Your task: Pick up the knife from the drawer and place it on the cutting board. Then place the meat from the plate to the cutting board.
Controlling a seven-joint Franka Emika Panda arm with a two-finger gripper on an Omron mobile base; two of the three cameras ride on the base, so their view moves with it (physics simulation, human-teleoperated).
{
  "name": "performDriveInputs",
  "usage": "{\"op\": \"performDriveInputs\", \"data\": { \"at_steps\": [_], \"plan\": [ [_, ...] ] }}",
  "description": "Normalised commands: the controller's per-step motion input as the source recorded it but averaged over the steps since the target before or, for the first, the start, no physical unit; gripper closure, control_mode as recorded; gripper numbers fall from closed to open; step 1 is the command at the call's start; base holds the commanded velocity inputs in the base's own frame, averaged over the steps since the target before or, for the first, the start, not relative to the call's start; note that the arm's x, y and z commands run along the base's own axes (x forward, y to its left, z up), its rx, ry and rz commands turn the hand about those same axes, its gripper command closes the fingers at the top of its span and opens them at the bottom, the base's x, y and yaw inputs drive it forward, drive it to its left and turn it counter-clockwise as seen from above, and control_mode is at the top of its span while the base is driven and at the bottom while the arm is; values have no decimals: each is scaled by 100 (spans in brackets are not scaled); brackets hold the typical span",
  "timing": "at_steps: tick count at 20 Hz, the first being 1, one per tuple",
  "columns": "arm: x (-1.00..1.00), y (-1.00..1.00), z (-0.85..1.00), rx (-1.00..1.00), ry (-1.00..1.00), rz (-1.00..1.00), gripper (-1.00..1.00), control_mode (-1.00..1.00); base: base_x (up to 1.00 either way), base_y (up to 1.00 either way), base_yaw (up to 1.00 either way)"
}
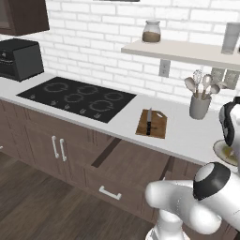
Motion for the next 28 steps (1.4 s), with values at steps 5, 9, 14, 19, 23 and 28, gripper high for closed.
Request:
{"op": "performDriveInputs", "data": {
  "at_steps": [5,9,14,19,23,28],
  "plan": [
    [-28,-26,-23,-3,2,0,-100,-100,0,0,0],
    [6,0,-60,0,10,-9,-100,-100,0,0,0],
    [33,-11,-52,3,9,-13,-100,-100,0,0,0],
    [21,-27,-26,8,5,-8,-100,-100,0,0,0],
    [31,-42,-22,5,0,-6,-100,-100,0,0,0],
    [36,-40,-11,12,1,-2,-100,-100,0,0,0]
  ]
}}
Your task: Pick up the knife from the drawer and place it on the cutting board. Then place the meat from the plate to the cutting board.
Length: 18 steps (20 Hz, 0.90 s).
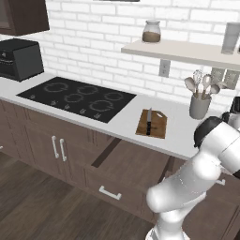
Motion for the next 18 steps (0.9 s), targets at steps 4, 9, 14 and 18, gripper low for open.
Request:
{"op": "performDriveInputs", "data": {
  "at_steps": [4,9,14,18],
  "plan": [
    [20,-32,-11,8,0,0,-100,-100,0,0,0],
    [20,-31,-30,0,0,-2,-100,-100,0,0,0],
    [8,-23,-34,2,0,-1,-100,-100,0,0,0],
    [24,-23,-19,6,0,0,-100,-100,0,0,0]
  ]
}}
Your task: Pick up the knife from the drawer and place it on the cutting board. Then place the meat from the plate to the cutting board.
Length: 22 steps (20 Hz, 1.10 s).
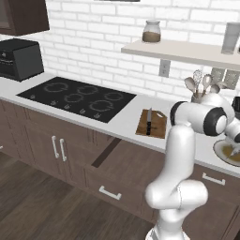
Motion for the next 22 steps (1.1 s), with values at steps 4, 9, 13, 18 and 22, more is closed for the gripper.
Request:
{"op": "performDriveInputs", "data": {
  "at_steps": [4,9,13,18,22],
  "plan": [
    [38,-28,0,4,0,0,-100,-100,0,0,0],
    [37,-17,0,10,0,0,-100,-100,0,0,0],
    [15,0,-10,18,0,0,-100,-100,0,0,0],
    [1,0,-31,16,0,0,-100,-100,0,0,0],
    [7,5,-42,6,0,0,-100,-100,0,0,0]
  ]
}}
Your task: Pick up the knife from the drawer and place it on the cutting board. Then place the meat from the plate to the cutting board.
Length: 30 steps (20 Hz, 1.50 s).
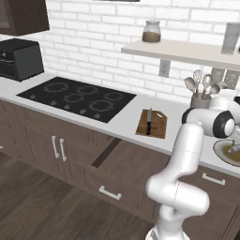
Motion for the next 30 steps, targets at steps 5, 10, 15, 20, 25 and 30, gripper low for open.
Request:
{"op": "performDriveInputs", "data": {
  "at_steps": [5,10,15,20,25,30],
  "plan": [
    [0,93,-62,-27,0,0,100,-100,0,0,0],
    [0,100,-92,-62,0,0,100,-100,0,0,0],
    [-7,68,-42,-21,0,0,100,-100,0,0,0],
    [-18,0,62,18,0,4,100,-100,0,0,0],
    [-15,3,100,37,1,31,100,-100,0,0,0],
    [-4,53,75,20,4,47,100,-100,0,0,0]
  ]
}}
